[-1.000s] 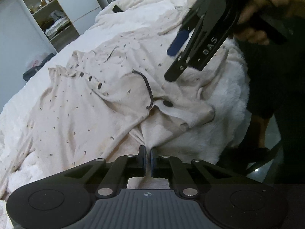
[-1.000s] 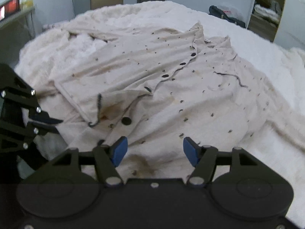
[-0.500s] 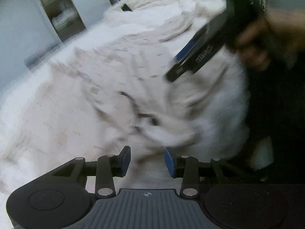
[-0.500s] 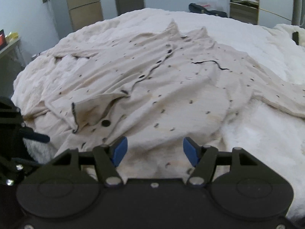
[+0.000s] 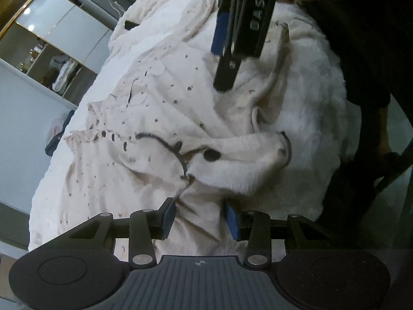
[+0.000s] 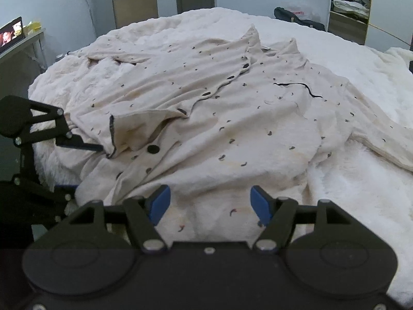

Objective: Fold clothes

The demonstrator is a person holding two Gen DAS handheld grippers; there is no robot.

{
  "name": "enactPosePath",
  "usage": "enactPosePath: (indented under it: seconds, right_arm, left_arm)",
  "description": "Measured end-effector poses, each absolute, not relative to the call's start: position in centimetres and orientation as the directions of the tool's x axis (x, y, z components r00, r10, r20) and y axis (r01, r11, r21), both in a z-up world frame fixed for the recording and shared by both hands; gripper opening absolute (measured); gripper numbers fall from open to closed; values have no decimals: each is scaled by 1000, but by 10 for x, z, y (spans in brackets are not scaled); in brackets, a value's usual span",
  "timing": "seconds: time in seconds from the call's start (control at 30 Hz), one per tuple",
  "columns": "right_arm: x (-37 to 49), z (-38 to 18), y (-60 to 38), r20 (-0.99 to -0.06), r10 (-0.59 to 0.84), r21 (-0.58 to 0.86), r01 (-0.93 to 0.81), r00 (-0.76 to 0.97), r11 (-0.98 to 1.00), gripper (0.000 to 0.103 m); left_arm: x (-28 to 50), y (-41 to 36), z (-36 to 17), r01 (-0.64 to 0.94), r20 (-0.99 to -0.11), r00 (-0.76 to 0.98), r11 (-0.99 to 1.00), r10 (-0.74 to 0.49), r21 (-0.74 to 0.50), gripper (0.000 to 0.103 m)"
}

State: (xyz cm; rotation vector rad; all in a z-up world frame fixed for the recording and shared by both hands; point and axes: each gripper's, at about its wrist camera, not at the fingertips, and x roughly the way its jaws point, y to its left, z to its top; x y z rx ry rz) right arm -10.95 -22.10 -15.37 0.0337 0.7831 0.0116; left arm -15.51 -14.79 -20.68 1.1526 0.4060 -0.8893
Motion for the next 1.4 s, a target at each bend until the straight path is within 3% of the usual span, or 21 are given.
enactPosePath:
  seconds: [0.1,0.23,0.37,0.6,0.8,0.83,0.9,1.03,1.1,1.27,1.4]
  right_arm:
    - [-119,-132,-225,-702,-8,-37,-25,712,999,67]
    - [-136,-108,-231,-704,-142,-249,-55,696,967,68]
    - [-151,-108,-225,-683,-246,-467,-152,688,871,67]
    - [-169,-146,-171,-726,-126,-557,-471,676,683,66]
    - [-152,-179,-146,-745,-152,-601,-556,649,574,64]
    - [-148,-183,-144,-749,-157,-603,-564,644,563,62]
    - [-141,-190,-141,-755,-167,-607,-581,634,542,61]
    - [-134,-201,-136,-754,-176,-617,-591,633,520,57]
    - [-136,-204,-135,-752,-178,-623,-596,635,507,52]
    - [-146,-206,-126,-757,-171,-632,-639,631,438,52]
    - [-143,-209,-125,-758,-163,-625,-633,631,457,53]
  left_arm:
    - [-153,-136,-203,768,-680,629,165,-376,619,50]
    - [-145,-105,-184,752,-654,658,271,-373,601,66]
    - [-141,-66,-166,753,-667,657,270,-352,600,67]
    - [-152,-64,-185,774,-693,618,137,-372,618,68]
    - [-150,-85,-208,784,-703,604,122,-376,609,67]
    - [-148,-85,-210,776,-693,614,129,-378,618,65]
    - [-145,-86,-209,773,-685,620,153,-383,615,52]
    - [-134,-85,-201,771,-662,630,220,-407,598,47]
    - [-131,-84,-201,765,-651,637,235,-412,600,33]
    - [-121,-80,-190,789,-663,613,311,-429,529,3]
    - [-107,-74,-172,805,-656,588,427,-473,412,3]
